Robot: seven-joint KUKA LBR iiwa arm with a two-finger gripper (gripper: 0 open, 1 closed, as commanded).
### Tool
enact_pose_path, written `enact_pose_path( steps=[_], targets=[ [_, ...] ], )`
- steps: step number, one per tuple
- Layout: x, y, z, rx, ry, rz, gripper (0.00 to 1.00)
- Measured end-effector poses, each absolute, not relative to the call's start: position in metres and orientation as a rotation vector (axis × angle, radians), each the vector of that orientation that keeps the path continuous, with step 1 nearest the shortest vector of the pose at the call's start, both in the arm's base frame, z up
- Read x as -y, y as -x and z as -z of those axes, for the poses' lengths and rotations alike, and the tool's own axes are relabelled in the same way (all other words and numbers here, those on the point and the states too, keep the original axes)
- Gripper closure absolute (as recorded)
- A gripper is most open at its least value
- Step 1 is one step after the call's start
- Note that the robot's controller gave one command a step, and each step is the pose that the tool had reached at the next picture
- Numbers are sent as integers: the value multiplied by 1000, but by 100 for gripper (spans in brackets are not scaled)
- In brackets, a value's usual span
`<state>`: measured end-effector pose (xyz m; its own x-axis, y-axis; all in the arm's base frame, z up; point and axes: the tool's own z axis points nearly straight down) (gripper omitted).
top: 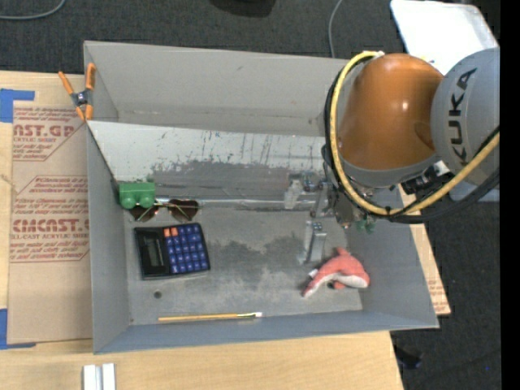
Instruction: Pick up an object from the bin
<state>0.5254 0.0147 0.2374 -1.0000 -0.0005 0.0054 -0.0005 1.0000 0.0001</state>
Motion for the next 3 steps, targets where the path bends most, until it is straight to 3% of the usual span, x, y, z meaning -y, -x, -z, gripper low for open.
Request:
enact_pose_path(
  steps=[1, 2, 3],
  targets=[
    [-15, -527, -241, 3143, 0, 0, 0],
    [-9, -527, -179, 3147, 107, 2, 0],
    [0, -526, -136, 3147, -148, 0, 0]
  ],
)
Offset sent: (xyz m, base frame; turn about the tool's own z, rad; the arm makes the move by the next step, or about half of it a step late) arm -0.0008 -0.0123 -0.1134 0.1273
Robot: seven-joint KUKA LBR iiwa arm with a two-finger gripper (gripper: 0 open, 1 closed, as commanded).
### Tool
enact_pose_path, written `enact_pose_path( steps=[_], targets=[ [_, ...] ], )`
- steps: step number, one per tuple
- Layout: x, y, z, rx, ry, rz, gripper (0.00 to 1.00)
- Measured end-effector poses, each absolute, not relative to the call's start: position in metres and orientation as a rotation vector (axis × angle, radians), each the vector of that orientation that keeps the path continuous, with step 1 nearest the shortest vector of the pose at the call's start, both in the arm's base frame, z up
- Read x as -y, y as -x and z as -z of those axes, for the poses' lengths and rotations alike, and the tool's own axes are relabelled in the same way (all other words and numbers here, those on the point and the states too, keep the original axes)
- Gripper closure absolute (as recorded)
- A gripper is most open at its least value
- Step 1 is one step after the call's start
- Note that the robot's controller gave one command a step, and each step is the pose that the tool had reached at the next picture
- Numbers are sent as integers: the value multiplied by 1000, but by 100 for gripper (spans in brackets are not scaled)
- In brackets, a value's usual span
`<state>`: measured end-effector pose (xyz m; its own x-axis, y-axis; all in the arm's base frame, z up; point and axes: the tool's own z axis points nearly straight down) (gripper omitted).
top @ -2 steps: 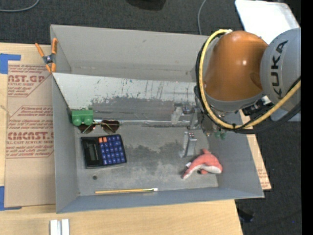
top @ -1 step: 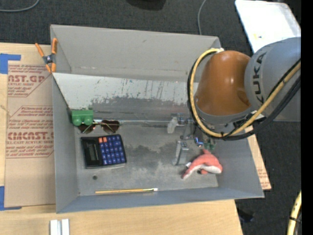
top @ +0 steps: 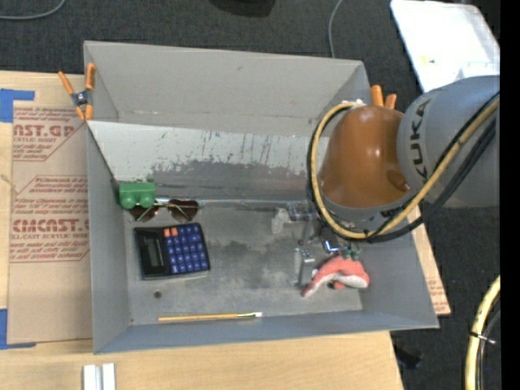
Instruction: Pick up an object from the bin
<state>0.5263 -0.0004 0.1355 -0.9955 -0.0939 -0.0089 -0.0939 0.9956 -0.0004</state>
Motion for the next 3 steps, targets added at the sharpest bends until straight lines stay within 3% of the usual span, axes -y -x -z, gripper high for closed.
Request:
enact_pose_path(
  steps=[1, 2, 3],
  targets=[
    [6, -522, -102, -3131, 174, -3, 0],
    [23, -520, -95, -3137, -94, -7, 0],
    [38, -498, -120, -3122, -345, -8, 0]
  ],
)
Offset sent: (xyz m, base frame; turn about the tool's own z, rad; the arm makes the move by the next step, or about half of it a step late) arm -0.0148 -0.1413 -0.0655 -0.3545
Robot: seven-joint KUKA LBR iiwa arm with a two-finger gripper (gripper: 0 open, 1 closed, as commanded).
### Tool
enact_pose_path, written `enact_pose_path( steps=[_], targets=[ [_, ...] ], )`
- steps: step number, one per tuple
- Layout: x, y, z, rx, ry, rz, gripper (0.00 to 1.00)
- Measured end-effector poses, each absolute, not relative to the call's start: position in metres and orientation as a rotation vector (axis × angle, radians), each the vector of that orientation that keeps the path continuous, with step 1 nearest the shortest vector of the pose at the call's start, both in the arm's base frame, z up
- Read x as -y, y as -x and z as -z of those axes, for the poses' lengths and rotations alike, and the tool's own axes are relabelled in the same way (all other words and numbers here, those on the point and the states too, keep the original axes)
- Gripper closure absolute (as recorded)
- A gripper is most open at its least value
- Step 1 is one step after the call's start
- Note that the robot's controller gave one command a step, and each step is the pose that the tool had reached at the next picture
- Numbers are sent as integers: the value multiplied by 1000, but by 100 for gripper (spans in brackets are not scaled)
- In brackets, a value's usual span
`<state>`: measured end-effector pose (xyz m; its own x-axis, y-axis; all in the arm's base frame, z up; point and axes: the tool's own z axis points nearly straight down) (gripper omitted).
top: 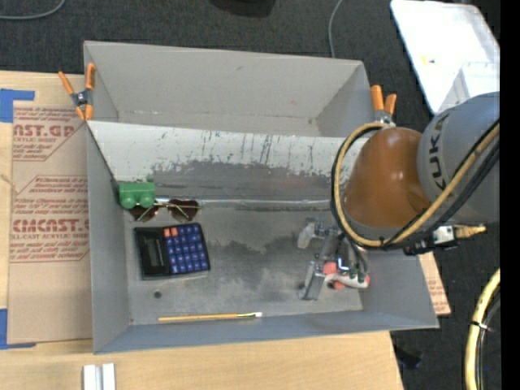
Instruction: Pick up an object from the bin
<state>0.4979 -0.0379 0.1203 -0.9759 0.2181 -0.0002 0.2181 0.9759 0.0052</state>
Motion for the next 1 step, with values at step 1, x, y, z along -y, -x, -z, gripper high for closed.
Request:
enact_pose_path(
  steps=[1],
  targets=[
    [88, -495, -94, -3138, 5, -5, 0]
  ],
)
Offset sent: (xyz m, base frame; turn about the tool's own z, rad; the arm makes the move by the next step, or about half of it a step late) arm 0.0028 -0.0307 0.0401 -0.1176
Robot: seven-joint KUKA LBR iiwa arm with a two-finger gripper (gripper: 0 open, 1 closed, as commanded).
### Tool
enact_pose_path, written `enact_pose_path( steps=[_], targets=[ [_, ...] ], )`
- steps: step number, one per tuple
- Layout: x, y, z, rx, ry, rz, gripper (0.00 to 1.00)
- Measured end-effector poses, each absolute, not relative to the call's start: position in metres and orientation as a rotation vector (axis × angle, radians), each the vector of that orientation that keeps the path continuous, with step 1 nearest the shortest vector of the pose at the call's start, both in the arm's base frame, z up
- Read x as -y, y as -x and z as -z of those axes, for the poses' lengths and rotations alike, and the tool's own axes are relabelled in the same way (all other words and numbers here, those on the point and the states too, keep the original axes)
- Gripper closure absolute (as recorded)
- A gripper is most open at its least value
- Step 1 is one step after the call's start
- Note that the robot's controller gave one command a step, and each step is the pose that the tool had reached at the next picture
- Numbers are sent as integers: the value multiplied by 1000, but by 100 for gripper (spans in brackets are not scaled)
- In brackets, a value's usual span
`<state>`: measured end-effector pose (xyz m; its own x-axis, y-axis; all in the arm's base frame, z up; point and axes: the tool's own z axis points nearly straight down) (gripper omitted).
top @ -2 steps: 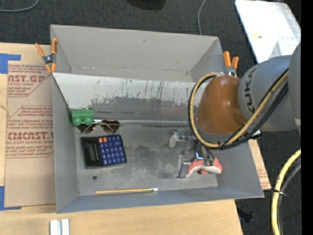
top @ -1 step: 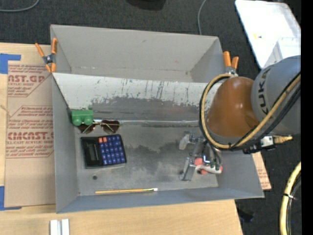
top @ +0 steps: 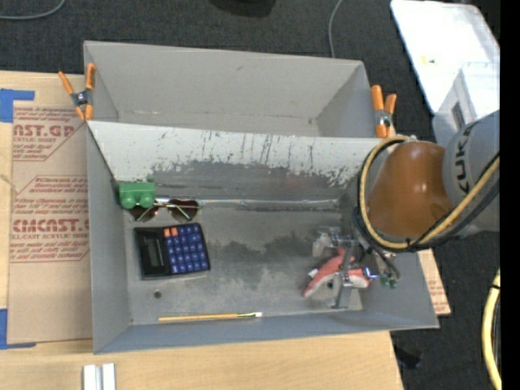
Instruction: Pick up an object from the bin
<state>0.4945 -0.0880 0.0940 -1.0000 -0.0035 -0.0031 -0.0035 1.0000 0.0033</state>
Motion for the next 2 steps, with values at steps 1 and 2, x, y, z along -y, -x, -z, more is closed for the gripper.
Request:
enact_pose_path(
  steps=[1, 2],
  targets=[
    [81, -497, -131, -3139, -37, -9, 0],
    [108, -512, -115, -3138, 2, -5, 0]
  ],
)
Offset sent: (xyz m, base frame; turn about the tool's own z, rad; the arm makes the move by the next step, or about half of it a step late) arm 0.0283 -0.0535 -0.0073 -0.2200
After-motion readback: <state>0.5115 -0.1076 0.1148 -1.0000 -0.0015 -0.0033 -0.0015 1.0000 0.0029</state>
